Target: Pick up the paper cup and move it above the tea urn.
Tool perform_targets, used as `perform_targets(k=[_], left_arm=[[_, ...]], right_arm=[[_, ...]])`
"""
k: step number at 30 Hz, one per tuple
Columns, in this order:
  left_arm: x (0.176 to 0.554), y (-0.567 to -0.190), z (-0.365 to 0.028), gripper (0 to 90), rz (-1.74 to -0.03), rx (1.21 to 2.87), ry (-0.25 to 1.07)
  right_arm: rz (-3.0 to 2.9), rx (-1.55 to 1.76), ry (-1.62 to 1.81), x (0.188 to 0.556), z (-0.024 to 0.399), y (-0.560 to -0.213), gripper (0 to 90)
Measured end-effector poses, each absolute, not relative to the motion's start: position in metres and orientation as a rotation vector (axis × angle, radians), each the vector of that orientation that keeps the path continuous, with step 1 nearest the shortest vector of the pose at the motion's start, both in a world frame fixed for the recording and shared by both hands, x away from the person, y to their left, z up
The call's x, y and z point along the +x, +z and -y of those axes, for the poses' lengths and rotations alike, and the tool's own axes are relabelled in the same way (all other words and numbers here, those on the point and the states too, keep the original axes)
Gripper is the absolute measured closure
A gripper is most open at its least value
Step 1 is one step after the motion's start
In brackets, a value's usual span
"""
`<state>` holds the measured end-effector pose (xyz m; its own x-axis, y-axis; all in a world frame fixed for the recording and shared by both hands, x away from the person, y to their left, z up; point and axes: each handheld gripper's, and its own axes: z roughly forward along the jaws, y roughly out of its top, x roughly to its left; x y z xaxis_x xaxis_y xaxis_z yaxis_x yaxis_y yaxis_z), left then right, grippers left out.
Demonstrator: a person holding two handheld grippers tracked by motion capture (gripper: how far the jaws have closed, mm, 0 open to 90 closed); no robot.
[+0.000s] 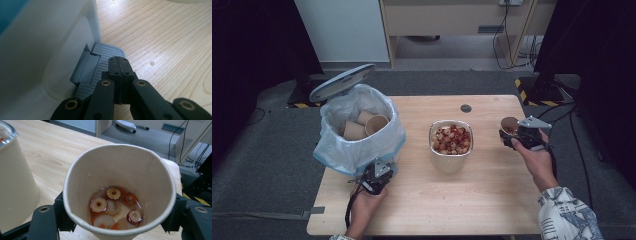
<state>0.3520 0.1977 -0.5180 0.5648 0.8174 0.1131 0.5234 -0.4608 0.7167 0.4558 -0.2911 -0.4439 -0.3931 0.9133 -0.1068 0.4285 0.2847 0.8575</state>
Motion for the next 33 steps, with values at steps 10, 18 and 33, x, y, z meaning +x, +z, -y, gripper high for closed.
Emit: perform_targets(k=[10,18,33], left_arm=[[0.352,-0.518,-0.198,89.8,-1.068,2.162,0.598],[0.352,-0.518,-0.198,89.8,-1.068,2.162,0.599],[0.352,-0.518,-0.198,89.8,-1.067,2.163,0.599]], right_arm=[[-1.987,1.118,1.029,0.462,0.295,-0.421,30.6],[-2.013,1.056,1.096,0.468,0.293,-0.403,30.6],[-2.04,0.973,1.087,0.473,0.29,-0.38,30.5]])
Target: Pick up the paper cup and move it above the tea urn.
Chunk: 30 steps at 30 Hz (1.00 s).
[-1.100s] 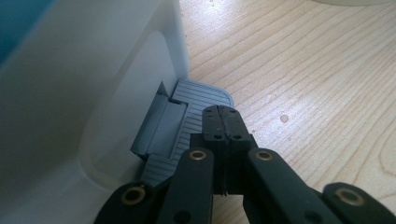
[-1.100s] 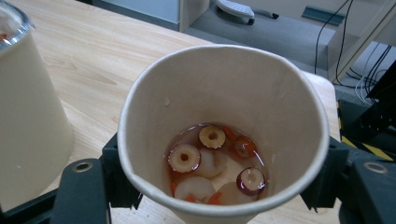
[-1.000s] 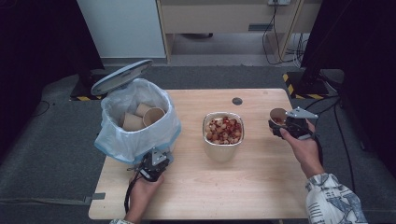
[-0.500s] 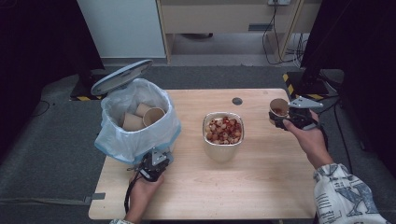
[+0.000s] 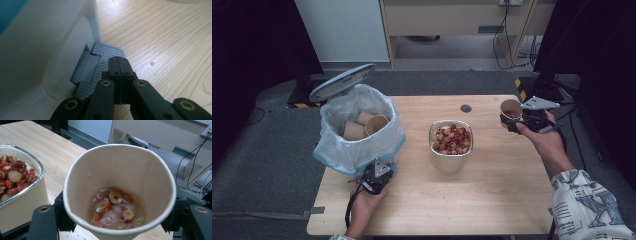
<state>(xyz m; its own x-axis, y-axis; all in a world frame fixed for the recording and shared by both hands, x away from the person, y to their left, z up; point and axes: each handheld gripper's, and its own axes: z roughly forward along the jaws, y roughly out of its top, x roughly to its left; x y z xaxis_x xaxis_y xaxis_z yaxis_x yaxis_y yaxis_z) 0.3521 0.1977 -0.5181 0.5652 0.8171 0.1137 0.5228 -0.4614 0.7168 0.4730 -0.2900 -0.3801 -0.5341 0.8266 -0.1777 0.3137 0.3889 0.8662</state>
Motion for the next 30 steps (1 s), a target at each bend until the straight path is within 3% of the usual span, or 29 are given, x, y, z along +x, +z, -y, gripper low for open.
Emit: perform_targets(k=[30], left_arm=[[0.352,-0.518,-0.198,89.8,-1.066,2.164,0.601]], right_arm=[[-2.104,0.8,1.084,0.477,0.27,-0.343,30.4]])
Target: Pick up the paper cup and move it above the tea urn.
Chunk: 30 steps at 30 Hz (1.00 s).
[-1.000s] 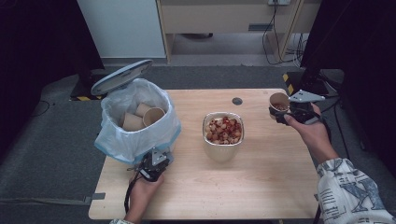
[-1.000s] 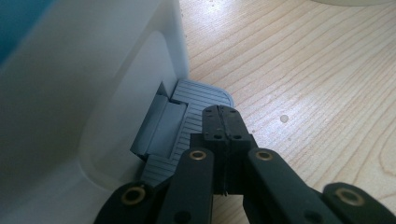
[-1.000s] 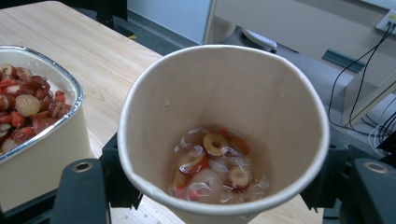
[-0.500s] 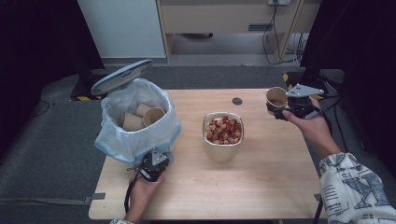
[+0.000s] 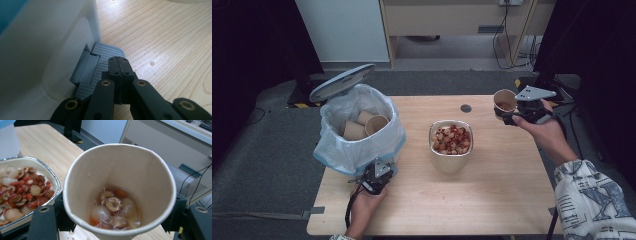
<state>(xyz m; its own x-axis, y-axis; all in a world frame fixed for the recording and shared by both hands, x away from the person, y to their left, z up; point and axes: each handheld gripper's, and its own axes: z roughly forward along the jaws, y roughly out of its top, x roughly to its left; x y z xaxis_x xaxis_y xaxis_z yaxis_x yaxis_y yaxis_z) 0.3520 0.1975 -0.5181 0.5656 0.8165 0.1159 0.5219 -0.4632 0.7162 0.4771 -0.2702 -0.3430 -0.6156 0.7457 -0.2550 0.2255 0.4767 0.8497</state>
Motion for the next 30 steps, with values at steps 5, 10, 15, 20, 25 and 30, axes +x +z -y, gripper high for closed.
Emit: perform_targets(k=[5,10,15,20,25,30], left_arm=[[0.352,-0.518,-0.198,89.8,-1.066,2.164,0.601],[0.352,-0.518,-0.198,89.8,-1.066,2.164,0.601],[0.352,-0.518,-0.197,89.8,-1.066,2.165,0.601],[0.352,-0.518,-0.197,89.8,-1.066,2.164,0.601],[0.352,-0.518,-0.197,89.8,-1.067,2.162,0.6],[0.352,-0.518,-0.197,89.8,-1.067,2.16,0.6]], right_arm=[[-2.1,0.777,1.086,0.476,0.267,-0.335,30.4],[-2.079,0.787,1.079,0.478,0.269,-0.328,30.3],[-2.089,0.749,1.076,0.477,0.263,-0.321,30.2],[-2.091,0.727,1.085,0.476,0.258,-0.316,30.2],[-2.096,0.693,1.071,0.477,0.251,-0.309,30.2],[-2.101,0.65,1.051,0.477,0.245,-0.305,30.2]])
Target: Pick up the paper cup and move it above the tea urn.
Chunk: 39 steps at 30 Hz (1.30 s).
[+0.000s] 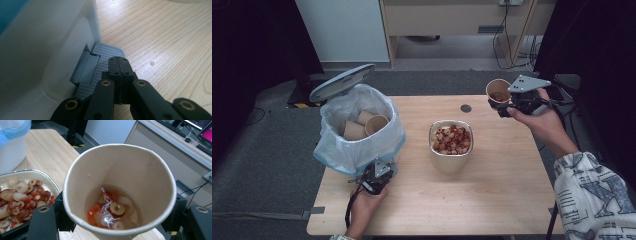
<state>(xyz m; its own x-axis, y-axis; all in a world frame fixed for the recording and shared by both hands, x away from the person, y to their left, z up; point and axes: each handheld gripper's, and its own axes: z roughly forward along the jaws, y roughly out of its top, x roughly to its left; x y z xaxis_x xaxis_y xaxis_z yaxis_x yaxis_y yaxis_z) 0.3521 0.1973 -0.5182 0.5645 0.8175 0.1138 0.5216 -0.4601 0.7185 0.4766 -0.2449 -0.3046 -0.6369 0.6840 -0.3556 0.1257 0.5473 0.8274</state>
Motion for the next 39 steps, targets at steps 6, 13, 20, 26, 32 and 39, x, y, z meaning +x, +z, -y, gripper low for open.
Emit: perform_targets(k=[6,13,20,26,32,39], left_arm=[[0.352,-0.518,-0.197,89.8,-1.068,2.161,0.602],[0.352,-0.518,-0.197,89.8,-1.068,2.16,0.6],[0.352,-0.518,-0.197,89.8,-1.066,2.161,0.602],[0.352,-0.518,-0.197,89.8,-1.064,2.162,0.602],[0.352,-0.518,-0.197,89.8,-1.064,2.163,0.603],[0.352,-0.518,-0.197,89.8,-1.064,2.163,0.603]], right_arm=[[-2.112,0.598,1.06,0.475,0.234,-0.301,30.2],[-2.105,0.576,1.052,0.475,0.225,-0.299,30.1],[-2.108,0.522,1.036,0.475,0.213,-0.297,30.1],[-2.1,0.486,1.012,0.475,0.207,-0.294,30.3],[-2.094,0.43,0.983,0.474,0.201,-0.292,31.8],[-2.102,0.391,0.978,0.472,0.197,-0.29,33.1]])
